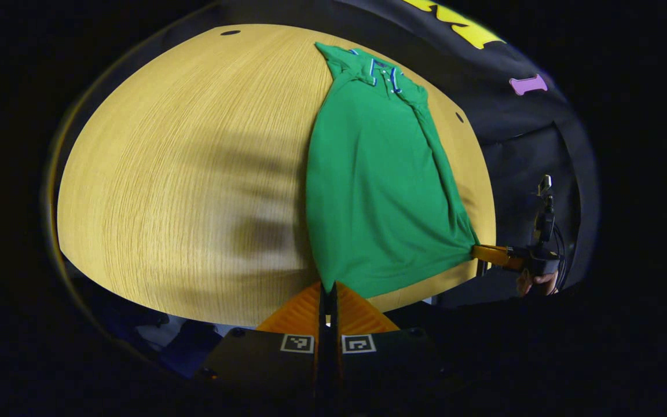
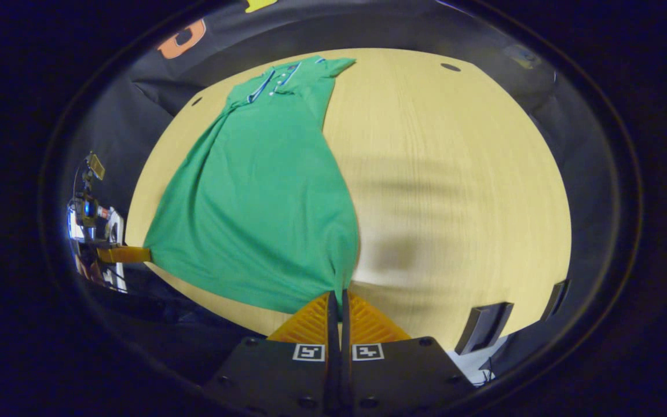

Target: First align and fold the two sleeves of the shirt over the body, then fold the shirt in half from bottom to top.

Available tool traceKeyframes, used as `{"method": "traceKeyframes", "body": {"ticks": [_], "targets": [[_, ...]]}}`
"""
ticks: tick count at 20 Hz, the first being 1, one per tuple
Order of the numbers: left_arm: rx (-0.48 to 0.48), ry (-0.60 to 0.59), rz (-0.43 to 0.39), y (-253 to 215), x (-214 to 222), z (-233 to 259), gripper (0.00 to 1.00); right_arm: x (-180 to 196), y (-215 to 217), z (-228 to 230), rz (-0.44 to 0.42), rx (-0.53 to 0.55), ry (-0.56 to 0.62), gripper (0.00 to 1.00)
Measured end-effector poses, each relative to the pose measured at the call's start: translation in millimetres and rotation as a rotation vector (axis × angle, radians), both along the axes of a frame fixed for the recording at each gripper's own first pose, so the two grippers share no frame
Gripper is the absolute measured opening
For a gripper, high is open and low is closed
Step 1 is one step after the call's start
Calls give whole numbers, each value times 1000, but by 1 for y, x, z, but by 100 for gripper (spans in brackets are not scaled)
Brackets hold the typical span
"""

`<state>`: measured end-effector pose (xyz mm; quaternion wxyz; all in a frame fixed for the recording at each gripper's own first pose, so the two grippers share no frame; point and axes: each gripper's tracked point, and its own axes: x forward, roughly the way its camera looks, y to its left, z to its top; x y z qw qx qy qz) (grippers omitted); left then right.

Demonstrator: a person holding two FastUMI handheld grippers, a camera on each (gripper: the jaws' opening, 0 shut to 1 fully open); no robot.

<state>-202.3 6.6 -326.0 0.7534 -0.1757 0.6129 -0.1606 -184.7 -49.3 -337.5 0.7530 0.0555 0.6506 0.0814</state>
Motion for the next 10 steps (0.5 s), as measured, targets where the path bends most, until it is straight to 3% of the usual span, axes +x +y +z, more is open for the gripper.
{"method": "traceKeyframes", "body": {"ticks": [5,9,10], "targets": [[-64,-128,-4,-13,41,37,4,32,-1,28,-19,41,-50,2],[-55,-197,-11,-10,79,54,4,65,6,48,-55,105,-75,6],[-55,-220,-11,-9,91,61,4,77,8,56,-64,126,-92,2]]}}
